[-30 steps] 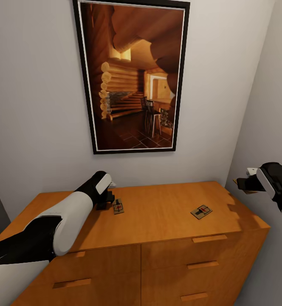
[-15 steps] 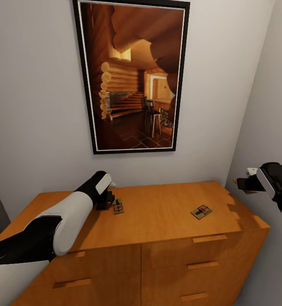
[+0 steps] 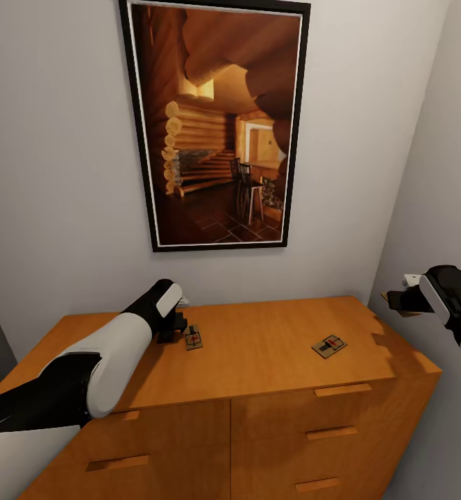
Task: Take the four mousetraps from the cabinet in the bathroom and place them on the bathroom floor. Make sure all four end up on the same floor surface, and ensure that at least two of them are either under or directly next to the same bathroom sink.
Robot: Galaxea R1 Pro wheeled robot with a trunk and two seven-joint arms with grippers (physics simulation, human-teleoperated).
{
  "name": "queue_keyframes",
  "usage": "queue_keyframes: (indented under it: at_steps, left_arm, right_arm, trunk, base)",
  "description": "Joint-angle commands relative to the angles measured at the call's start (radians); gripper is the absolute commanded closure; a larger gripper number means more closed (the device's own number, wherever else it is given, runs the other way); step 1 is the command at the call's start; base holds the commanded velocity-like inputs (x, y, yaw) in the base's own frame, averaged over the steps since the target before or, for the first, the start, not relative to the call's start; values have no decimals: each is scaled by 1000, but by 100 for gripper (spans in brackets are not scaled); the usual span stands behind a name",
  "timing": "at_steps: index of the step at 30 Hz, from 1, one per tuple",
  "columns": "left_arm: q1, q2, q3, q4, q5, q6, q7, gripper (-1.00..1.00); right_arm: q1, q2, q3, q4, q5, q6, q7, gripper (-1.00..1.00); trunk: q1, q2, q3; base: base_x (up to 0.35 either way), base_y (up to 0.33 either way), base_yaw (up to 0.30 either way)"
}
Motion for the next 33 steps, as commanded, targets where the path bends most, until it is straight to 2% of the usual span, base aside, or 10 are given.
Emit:
queue_keyframes:
  at_steps: [1,33]
  left_arm:
    - [0,-1,2,60,-15,11,9,-100]
    - [0,0,3,74,-19,11,10,-100]
  right_arm:
    - [-1,-1,5,-1,2,3,5,100]
    - [-1,-1,5,-1,3,3,5,100]
  trunk:
    - [0,-1,-1]
    - [0,-1,-1]
  base:
    - [0,0,0]
    - [-19,0,0]
